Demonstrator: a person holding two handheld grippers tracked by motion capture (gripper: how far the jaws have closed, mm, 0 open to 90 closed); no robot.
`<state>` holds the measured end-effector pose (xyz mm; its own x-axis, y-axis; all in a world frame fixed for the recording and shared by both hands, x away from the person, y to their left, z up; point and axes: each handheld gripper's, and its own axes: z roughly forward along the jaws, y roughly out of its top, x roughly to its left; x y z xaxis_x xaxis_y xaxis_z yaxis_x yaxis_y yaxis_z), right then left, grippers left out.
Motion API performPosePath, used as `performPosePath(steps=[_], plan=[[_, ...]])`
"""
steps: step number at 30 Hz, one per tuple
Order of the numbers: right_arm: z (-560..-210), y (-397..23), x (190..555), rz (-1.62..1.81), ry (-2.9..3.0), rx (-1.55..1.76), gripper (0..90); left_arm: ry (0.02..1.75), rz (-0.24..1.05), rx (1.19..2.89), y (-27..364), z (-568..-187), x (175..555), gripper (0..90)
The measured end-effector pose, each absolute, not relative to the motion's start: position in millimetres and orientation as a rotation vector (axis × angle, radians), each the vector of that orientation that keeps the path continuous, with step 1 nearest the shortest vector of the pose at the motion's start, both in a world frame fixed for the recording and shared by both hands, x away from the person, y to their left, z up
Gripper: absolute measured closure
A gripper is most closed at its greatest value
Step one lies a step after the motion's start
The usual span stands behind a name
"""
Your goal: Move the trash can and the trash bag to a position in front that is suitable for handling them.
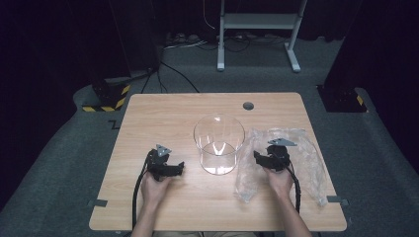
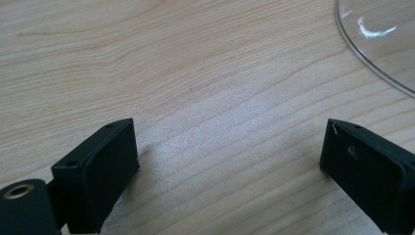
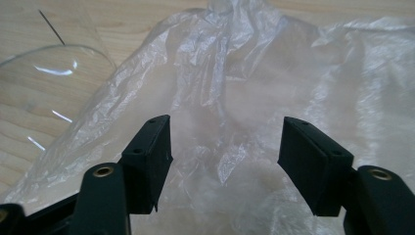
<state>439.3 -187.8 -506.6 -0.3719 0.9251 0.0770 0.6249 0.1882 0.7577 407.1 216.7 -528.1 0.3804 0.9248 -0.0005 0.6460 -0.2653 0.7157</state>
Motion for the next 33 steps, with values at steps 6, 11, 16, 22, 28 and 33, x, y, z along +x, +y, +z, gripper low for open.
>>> performPosePath(steps=[6, 11, 16, 22, 28, 33], plan=[[-516, -184, 443, 0.964, 2.093, 1.457, 45.4, 1.347, 0.567, 2.009, 217, -528, 407, 7.3], [-519, -180, 443, 0.902, 2.092, 1.419, 57.7, 1.346, 0.567, 2.009, 217, -528, 407, 7.3], [-519, -176, 441, 0.904, 2.124, 1.368, 72.5, 1.347, 0.568, 2.010, 217, -528, 407, 7.3], [-519, -172, 439, 0.898, 2.149, 1.323, 85.4, 1.346, 0.567, 2.010, 217, -528, 407, 7.3], [-519, -174, 441, 0.903, 2.146, 1.324, 90.0, 1.346, 0.567, 2.010, 217, -528, 407, 7.3], [-516, -173, 440, 0.894, 2.149, 1.273, 90.0, 1.347, 0.567, 2.009, 217, -528, 407, 7.3]])
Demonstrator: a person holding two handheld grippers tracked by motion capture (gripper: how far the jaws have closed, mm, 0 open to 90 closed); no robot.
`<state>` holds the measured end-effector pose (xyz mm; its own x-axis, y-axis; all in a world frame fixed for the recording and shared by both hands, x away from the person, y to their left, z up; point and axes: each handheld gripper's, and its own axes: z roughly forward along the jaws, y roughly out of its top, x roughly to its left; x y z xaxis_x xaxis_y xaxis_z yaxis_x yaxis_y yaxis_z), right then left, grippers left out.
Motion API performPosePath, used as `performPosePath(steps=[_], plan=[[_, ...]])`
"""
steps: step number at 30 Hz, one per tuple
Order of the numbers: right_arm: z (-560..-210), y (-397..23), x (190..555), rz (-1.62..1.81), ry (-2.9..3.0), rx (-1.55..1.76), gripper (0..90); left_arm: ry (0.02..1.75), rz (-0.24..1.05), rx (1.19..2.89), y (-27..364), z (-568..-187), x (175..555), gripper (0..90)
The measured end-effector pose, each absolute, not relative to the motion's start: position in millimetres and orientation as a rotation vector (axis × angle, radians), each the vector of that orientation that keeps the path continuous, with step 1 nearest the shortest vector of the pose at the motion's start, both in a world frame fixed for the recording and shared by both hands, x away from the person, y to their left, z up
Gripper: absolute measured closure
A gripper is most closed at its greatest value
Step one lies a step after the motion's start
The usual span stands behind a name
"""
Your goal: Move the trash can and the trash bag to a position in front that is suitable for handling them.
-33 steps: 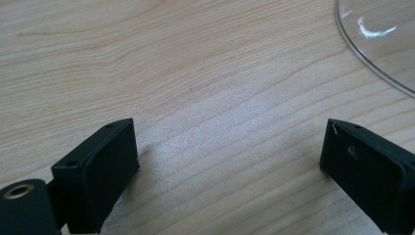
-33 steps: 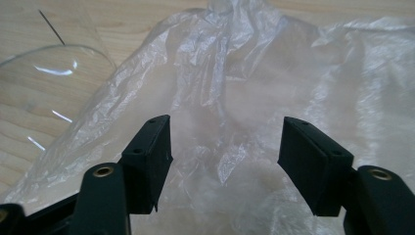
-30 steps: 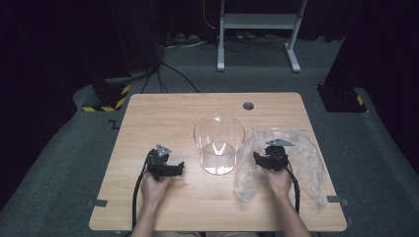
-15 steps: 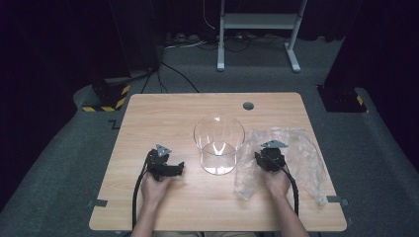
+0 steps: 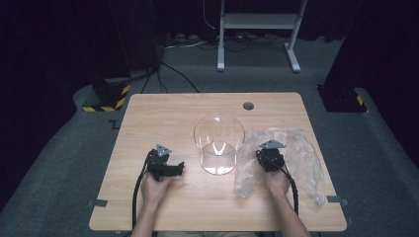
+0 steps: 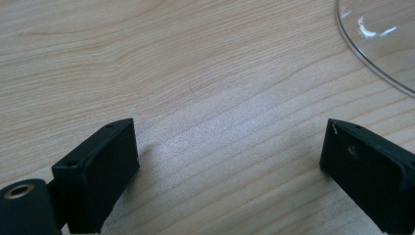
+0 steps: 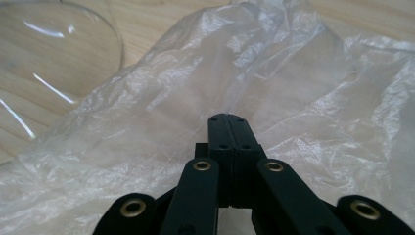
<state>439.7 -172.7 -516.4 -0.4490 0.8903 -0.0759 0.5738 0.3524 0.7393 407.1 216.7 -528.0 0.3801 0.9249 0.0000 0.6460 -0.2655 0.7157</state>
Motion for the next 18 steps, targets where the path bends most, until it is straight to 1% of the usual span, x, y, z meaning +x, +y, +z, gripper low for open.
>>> performPosePath(steps=[9, 18], plan=[[-491, -188, 427, 0.987, 2.122, 1.225, 90.0, 1.347, 0.568, 2.009, 217, -528, 407, 7.3], [-478, -197, 417, 1.033, 2.119, 1.193, 90.0, 1.347, 0.568, 2.009, 217, -528, 407, 7.4]])
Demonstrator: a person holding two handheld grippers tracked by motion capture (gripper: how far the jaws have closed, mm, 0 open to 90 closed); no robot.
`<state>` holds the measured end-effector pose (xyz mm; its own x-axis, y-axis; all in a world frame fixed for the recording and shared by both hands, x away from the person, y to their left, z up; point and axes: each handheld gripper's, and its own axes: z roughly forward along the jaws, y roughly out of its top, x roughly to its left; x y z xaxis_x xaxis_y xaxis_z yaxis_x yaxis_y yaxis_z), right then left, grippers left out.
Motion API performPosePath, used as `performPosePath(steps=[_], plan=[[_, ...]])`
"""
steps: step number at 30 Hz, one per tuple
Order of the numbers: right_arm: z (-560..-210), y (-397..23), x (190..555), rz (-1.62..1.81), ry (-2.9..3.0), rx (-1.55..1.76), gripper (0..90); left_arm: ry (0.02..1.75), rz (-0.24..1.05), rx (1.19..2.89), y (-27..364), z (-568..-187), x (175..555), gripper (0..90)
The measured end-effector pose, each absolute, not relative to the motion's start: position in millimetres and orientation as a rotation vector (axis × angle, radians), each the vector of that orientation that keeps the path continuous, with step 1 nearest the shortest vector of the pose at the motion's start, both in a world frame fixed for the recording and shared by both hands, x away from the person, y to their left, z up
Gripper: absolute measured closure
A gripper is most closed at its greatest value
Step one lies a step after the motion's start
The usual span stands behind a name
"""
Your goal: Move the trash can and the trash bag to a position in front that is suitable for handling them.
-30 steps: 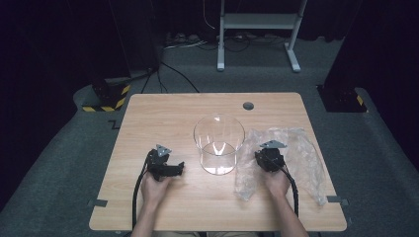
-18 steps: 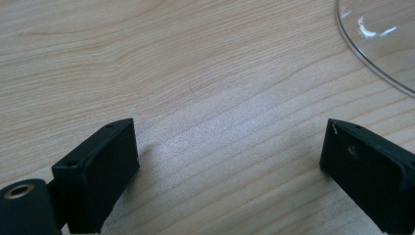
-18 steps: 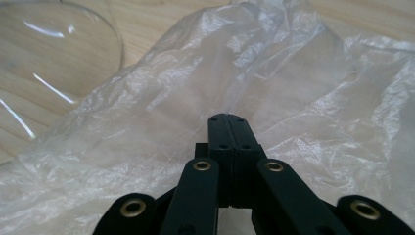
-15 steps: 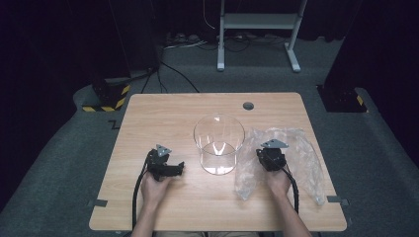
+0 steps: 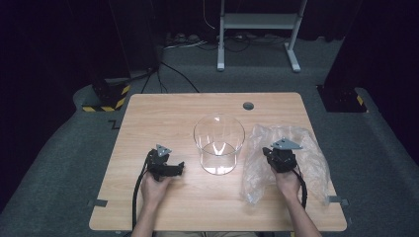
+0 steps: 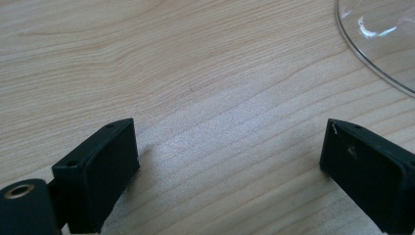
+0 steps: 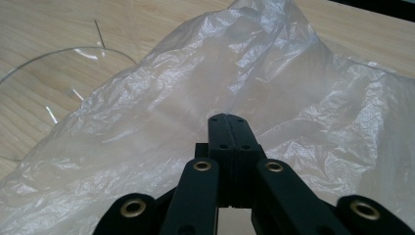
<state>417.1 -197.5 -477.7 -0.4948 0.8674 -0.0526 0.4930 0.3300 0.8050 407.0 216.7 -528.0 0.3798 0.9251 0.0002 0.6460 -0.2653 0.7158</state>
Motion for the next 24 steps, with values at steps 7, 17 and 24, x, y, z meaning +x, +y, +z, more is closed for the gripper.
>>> performPosePath(steps=[7, 17, 24], plan=[[-464, -201, 411, 1.074, 2.108, 1.174, 90.0, 1.347, 0.568, 2.009, 217, -528, 407, 7.4], [-442, -199, 406, 1.129, 2.112, 1.126, 90.0, 1.348, 0.569, 2.009, 217, -528, 407, 7.4], [-432, -201, 403, 1.162, 2.105, 1.120, 90.0, 1.347, 0.569, 2.009, 217, -528, 407, 7.5]])
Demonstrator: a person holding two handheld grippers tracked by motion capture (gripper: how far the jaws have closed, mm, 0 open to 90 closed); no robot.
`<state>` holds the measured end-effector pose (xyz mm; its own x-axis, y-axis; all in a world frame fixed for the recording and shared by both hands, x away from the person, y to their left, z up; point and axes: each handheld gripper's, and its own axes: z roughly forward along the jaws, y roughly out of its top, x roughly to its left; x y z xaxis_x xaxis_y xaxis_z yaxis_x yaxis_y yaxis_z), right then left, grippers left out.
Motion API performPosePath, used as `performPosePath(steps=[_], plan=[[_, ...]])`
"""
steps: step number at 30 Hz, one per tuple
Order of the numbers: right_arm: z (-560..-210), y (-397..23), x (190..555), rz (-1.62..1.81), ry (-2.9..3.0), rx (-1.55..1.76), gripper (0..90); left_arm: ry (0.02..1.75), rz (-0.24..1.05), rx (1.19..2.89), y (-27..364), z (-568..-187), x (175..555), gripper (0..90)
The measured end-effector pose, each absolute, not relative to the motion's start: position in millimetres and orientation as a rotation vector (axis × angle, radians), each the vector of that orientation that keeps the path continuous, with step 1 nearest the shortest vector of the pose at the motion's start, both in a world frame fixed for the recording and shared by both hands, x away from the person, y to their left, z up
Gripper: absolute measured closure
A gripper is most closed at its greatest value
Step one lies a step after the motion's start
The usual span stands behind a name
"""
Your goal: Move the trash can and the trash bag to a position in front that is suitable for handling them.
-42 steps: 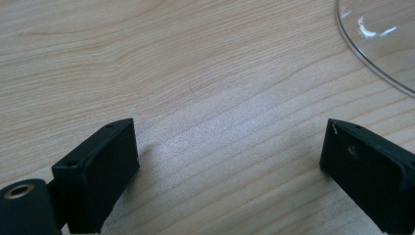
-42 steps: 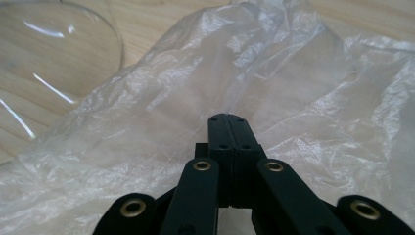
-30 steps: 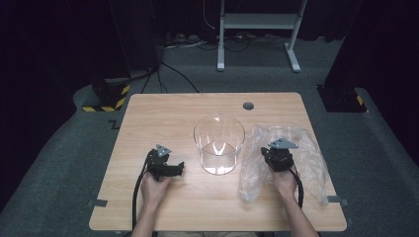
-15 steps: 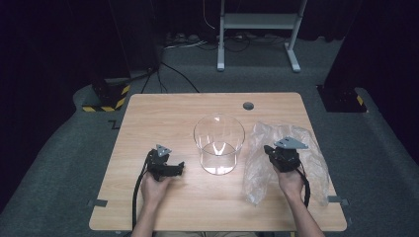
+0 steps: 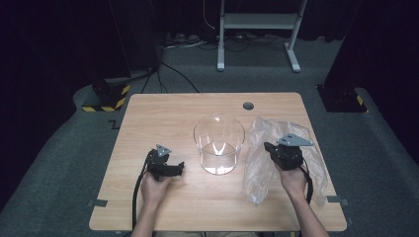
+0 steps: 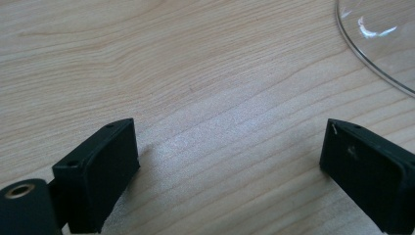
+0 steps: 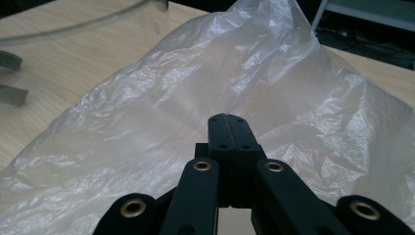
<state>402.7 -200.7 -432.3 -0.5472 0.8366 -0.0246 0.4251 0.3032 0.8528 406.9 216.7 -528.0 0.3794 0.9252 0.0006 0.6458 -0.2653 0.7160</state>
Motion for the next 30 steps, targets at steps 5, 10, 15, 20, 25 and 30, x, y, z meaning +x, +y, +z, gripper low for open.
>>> performPosePath(steps=[5, 10, 15, 20, 25, 30], plan=[[-423, -199, 401, 1.184, 2.103, 1.091, 90.0, 1.348, 0.570, 2.010, 217, -528, 407, 7.4], [-412, -192, 398, 1.201, 2.114, 1.037, 90.0, 1.348, 0.569, 2.009, 217, -528, 407, 7.5], [-407, -190, 397, 1.213, 2.118, 1.022, 90.0, 1.348, 0.570, 2.009, 217, -528, 407, 7.5], [-398, -188, 395, 1.239, 2.108, 0.996, 90.0, 1.347, 0.568, 2.009, 217, -528, 407, 7.5], [-389, -183, 394, 1.259, 2.105, 0.967, 90.0, 1.347, 0.567, 2.007, 217, -528, 407, 7.5], [-376, -174, 398, 1.263, 2.112, 0.933, 90.0, 1.346, 0.565, 2.006, 217, -528, 407, 7.9]])
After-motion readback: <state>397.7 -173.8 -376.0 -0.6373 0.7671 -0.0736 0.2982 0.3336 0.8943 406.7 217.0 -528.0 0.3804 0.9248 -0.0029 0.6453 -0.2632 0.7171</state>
